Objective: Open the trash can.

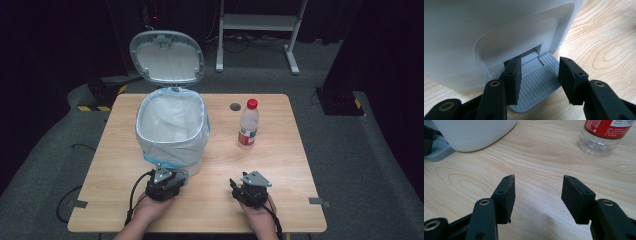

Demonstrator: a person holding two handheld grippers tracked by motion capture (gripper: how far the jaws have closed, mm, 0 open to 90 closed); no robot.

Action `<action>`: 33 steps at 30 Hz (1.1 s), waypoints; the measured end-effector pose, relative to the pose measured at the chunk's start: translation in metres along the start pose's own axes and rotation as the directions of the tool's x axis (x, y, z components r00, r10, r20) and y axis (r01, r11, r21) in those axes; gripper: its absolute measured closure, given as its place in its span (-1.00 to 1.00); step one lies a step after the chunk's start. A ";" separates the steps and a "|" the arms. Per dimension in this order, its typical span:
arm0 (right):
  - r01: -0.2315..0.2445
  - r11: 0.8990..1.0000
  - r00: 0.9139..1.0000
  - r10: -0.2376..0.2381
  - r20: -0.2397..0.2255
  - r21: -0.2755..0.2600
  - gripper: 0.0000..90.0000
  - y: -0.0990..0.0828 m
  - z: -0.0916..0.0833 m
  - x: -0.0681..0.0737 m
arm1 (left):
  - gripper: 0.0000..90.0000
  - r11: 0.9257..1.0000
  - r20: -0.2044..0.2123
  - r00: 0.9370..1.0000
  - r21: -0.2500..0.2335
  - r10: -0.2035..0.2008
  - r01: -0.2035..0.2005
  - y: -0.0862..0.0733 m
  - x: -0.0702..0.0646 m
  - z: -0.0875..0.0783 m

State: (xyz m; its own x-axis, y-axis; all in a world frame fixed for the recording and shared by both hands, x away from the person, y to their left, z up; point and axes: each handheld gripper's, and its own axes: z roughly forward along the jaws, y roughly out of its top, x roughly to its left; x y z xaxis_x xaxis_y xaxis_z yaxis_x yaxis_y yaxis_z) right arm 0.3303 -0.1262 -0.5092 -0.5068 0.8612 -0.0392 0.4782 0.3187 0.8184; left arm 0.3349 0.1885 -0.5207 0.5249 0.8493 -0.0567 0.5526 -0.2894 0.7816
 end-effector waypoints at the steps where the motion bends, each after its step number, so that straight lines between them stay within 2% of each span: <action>1: 0.000 1.000 1.000 0.000 -0.001 0.002 -0.01 0.000 0.000 0.000 | 0.19 1.000 0.000 1.000 0.000 -0.002 0.002 0.000 0.000 0.000; 13: -0.001 1.000 1.000 0.001 -0.001 -0.001 -0.04 0.000 0.001 0.001 | 0.19 1.000 0.000 1.000 0.000 -0.001 0.001 0.000 0.000 0.000; 16: -0.004 1.000 1.000 0.004 0.005 -0.007 -0.11 0.000 0.000 0.000 | 0.19 1.000 0.001 1.000 -0.001 0.000 0.000 0.000 0.000 0.000; 18: -0.009 1.000 1.000 0.009 0.013 -0.023 -0.23 0.001 -0.001 -0.002 | 0.19 1.000 0.002 1.000 -0.006 -0.007 0.007 0.000 0.000 0.000; 22: -0.041 0.998 0.997 0.043 0.060 -0.047 -0.51 0.004 -0.004 -0.006 | 0.19 1.000 0.004 1.000 -0.005 -0.003 0.003 0.000 0.000 0.000; 26: -0.081 0.995 0.991 0.087 0.098 -0.055 -0.68 0.008 -0.006 -0.012 | 0.19 1.000 0.004 1.000 -0.005 -0.001 0.001 0.000 0.000 0.000; 27: -0.100 0.993 0.989 0.106 0.101 -0.057 -0.69 0.012 -0.006 -0.016 | 0.19 1.000 0.003 1.000 -0.005 -0.001 0.001 0.000 0.000 0.000; 33: -0.143 0.986 0.977 0.154 0.148 -0.080 -0.69 0.032 -0.002 -0.034 | 0.19 1.000 0.004 1.000 -0.005 0.002 -0.002 0.000 0.000 0.000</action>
State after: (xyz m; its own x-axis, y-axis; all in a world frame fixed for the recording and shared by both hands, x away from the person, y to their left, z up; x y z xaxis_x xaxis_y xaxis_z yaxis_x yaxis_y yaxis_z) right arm 0.3617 -0.1457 -0.4806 -0.3152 0.9490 0.0028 0.4866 0.1591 0.8590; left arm 0.3350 0.1885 -0.5211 0.5286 0.8469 -0.0582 0.5483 -0.2883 0.7850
